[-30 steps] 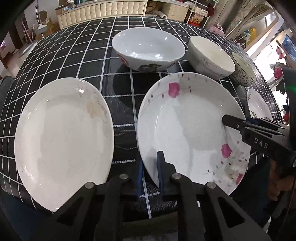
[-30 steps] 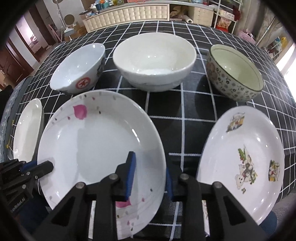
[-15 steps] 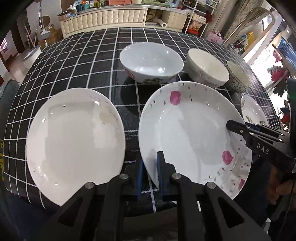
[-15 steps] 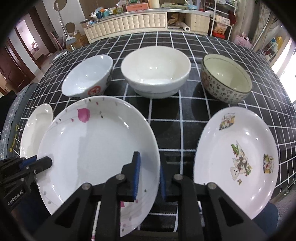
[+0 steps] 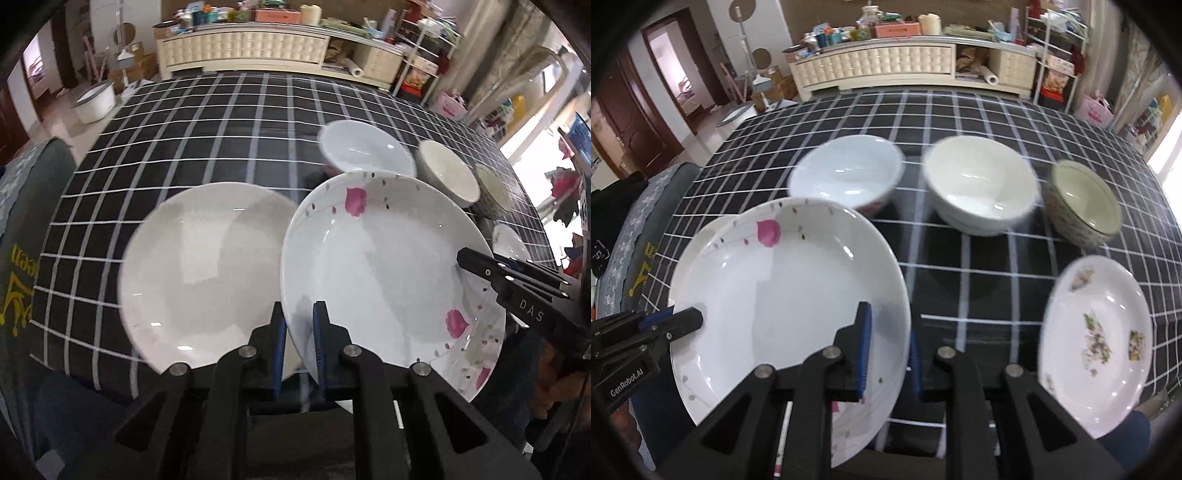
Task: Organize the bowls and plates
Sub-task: 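Lift the pink-petal plate and lower it onto the plain white plate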
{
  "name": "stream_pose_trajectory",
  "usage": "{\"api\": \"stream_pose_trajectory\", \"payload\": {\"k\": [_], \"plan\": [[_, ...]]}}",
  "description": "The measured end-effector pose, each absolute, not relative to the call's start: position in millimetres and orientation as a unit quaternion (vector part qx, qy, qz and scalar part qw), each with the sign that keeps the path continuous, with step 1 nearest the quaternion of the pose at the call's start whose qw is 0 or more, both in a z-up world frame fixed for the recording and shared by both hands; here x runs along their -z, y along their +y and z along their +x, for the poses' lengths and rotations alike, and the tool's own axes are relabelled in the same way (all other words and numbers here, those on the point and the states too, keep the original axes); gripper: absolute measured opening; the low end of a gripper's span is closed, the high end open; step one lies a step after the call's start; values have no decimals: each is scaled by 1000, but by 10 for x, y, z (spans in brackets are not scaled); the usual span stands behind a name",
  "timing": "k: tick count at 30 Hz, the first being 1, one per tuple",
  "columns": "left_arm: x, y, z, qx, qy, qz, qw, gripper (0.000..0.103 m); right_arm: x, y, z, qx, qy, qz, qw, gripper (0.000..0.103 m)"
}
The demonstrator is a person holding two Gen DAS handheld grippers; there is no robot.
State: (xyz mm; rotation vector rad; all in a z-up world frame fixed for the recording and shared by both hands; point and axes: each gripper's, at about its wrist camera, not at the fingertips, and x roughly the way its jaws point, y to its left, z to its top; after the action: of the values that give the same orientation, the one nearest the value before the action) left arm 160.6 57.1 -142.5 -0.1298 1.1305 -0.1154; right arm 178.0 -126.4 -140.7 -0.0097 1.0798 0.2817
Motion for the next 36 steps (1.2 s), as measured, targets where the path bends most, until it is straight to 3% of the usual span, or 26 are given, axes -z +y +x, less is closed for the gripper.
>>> {"api": "stream_pose_trajectory", "payload": {"k": [12, 36], "plan": [[1510, 1376, 1463, -9, 547, -89, 832, 12, 1600, -485, 1862, -188, 530, -25, 826, 22], [1712, 1799, 1675, -38, 564, -126, 815, 12, 1748, 35, 2074, -195, 547, -61, 812, 22]]}}
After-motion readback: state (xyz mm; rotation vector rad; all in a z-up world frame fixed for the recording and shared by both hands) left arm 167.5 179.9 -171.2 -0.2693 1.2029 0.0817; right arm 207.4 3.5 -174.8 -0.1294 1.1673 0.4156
